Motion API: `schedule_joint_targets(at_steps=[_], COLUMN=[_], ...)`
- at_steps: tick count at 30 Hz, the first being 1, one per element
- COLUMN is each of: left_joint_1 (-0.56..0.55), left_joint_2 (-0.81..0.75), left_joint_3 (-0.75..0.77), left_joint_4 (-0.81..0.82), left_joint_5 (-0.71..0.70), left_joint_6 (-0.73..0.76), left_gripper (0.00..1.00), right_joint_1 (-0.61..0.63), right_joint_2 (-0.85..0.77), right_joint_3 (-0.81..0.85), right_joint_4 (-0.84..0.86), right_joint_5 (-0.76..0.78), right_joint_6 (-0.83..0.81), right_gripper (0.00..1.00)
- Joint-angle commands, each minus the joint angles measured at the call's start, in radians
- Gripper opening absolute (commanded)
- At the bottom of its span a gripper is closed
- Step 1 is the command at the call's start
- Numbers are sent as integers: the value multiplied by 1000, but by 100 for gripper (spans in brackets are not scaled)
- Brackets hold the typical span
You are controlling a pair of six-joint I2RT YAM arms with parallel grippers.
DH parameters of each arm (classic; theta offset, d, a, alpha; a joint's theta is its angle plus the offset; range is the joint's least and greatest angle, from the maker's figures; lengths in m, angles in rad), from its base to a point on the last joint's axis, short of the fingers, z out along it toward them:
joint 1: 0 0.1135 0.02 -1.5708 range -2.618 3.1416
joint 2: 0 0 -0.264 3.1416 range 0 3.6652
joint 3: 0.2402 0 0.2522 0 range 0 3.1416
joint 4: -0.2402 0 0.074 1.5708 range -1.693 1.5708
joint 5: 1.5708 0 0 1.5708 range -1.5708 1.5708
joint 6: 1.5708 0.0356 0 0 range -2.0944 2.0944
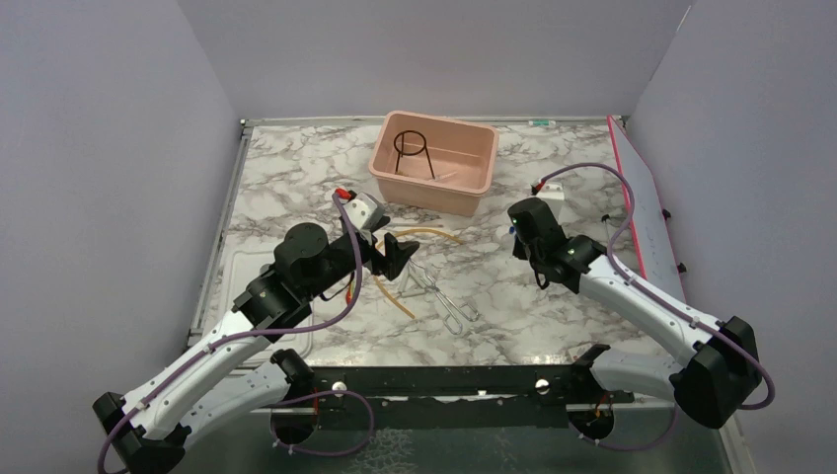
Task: Organize the chemistry lab equipment
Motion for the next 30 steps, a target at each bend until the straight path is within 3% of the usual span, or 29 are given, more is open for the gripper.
schedule_joint_targets(at_steps=[1, 20, 30], left_joint_1=[-2, -2, -2], left_joint_2=[-12, 13, 18], left_joint_3=[-8, -4, -3], left_joint_4=[29, 23, 21], left_joint_5=[-23, -2, 5], left_joint_6=[-18, -19, -19], left_gripper=[78, 78, 78], right_joint_1=[-31, -73, -83], right_joint_2=[29, 66, 82], right_joint_3=[-26, -111, -128], right_joint_4=[63, 237, 251], right_joint_5=[63, 15, -13], right_joint_6=[53, -18, -20], right_gripper=[9, 9, 9])
